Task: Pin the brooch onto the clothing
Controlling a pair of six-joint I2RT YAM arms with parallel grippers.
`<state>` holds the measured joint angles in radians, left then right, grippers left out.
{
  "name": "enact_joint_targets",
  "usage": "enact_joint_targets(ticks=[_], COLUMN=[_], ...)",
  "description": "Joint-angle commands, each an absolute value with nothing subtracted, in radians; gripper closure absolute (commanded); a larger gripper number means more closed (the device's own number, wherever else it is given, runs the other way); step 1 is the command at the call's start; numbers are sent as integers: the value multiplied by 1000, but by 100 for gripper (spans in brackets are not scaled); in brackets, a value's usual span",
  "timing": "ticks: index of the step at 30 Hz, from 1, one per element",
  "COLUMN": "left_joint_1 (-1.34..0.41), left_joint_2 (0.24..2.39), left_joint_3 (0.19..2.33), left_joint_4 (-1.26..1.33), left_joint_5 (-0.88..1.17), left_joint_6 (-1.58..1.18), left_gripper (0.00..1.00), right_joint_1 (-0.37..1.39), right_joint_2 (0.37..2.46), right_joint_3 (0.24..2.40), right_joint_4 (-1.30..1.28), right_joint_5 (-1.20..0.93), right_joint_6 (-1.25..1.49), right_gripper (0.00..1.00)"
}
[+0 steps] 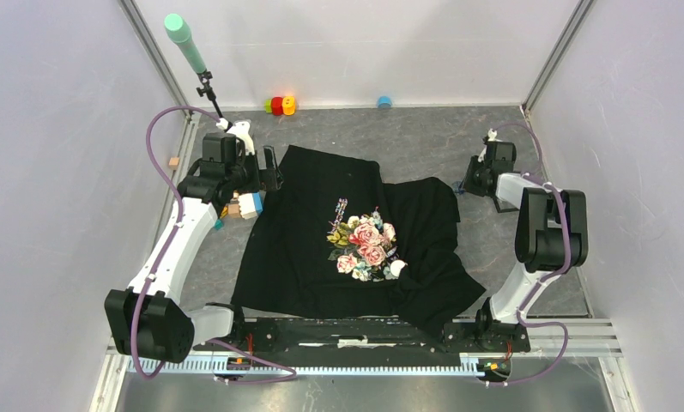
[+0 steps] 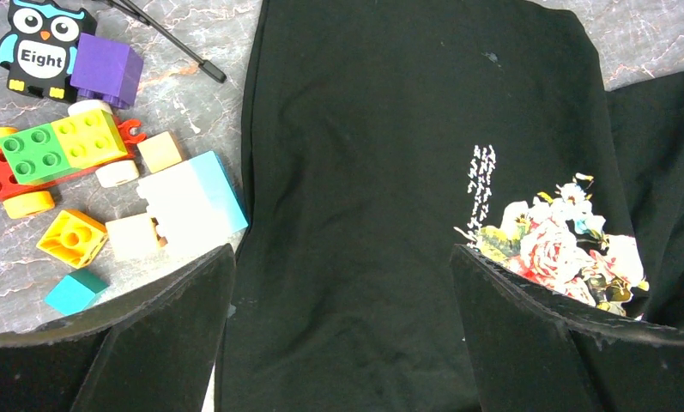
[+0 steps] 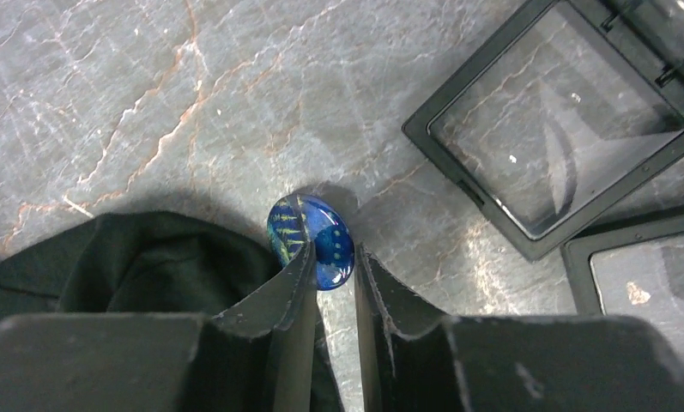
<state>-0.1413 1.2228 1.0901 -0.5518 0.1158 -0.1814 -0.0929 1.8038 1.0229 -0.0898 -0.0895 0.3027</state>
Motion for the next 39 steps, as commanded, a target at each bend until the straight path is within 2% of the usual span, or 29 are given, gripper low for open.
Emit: enact_joint_targets(ticks=[1,11,16,25,30,37,39], left_joint_1=[-138,-137,-137,-137,-138,-158,-193], left_joint_2=[1198,1196,1197,1197,1185,1172,1178], left_joint_3=[1088,1085,1085,1083,1067,1001,980], left_joint_4=[-523,-520,-520,-510,-471,-315,-253], left_joint_5=[143,147,149,186,299,592,673], left_joint_6=[-186,-187,-188,-191,-191,-287,-331], left_gripper=[0,0,0,0,0,0,0], right_joint_1=[-107,-121,-123,-123,-121,-39,-5], right_joint_2=[1739,1727,1717,1567,1502,1409,1385], right_joint_3=[962,890,882,861,866,901,905], right_joint_4=[-28,135,143,101,37,-91,-106], right_joint_5=[-137,-268,-283,-240,-256,-418,-519], right_joint_6=[341,380,370,289,250,151,137], right_gripper=[100,100,100,100,100,100,100])
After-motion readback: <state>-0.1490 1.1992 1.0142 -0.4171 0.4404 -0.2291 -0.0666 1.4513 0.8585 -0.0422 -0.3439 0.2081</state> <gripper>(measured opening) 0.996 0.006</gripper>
